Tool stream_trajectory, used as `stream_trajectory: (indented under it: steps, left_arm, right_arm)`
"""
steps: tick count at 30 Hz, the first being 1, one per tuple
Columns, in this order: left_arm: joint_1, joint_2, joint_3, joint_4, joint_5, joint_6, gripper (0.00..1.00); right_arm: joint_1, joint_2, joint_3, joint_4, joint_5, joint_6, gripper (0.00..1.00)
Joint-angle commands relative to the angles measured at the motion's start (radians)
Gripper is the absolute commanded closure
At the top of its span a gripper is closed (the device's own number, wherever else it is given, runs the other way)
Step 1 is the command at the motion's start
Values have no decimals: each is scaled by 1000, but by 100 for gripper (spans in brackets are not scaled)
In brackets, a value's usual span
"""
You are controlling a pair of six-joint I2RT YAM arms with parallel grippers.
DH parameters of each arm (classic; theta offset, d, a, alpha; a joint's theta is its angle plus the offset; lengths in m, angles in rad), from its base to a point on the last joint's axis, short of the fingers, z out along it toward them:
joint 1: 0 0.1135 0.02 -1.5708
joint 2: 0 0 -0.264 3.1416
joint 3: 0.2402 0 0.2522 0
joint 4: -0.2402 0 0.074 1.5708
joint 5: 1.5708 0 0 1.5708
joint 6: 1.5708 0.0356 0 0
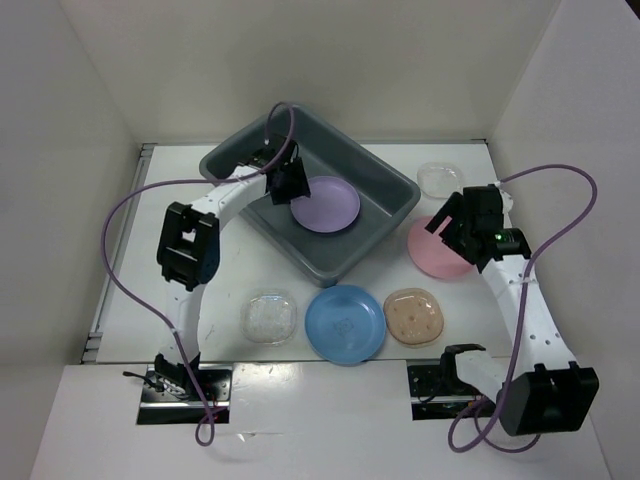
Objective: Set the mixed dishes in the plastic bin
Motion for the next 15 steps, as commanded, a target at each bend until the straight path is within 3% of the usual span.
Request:
stream_trajectory:
  steps: [1, 4, 8, 9, 15]
  left_arm:
    - [-13, -137, 101, 67, 138, 31, 31]
    - [-24, -248, 79, 106, 161, 41, 30]
    - [-24, -459, -74, 199, 171, 41, 29]
    - [-24, -562, -182, 222, 171, 41, 29]
    - [-24, -684, -321, 233, 227, 50, 27]
  right_arm:
    - [-83, 42, 43, -38, 86, 95, 13]
    - [-212, 74, 7, -38, 63, 117, 22]
    - [-333, 105, -27, -52, 17, 138, 33]
    - [-373, 144, -18, -61, 26, 185, 35]
    - [-373, 237, -131, 4, -25, 275, 40]
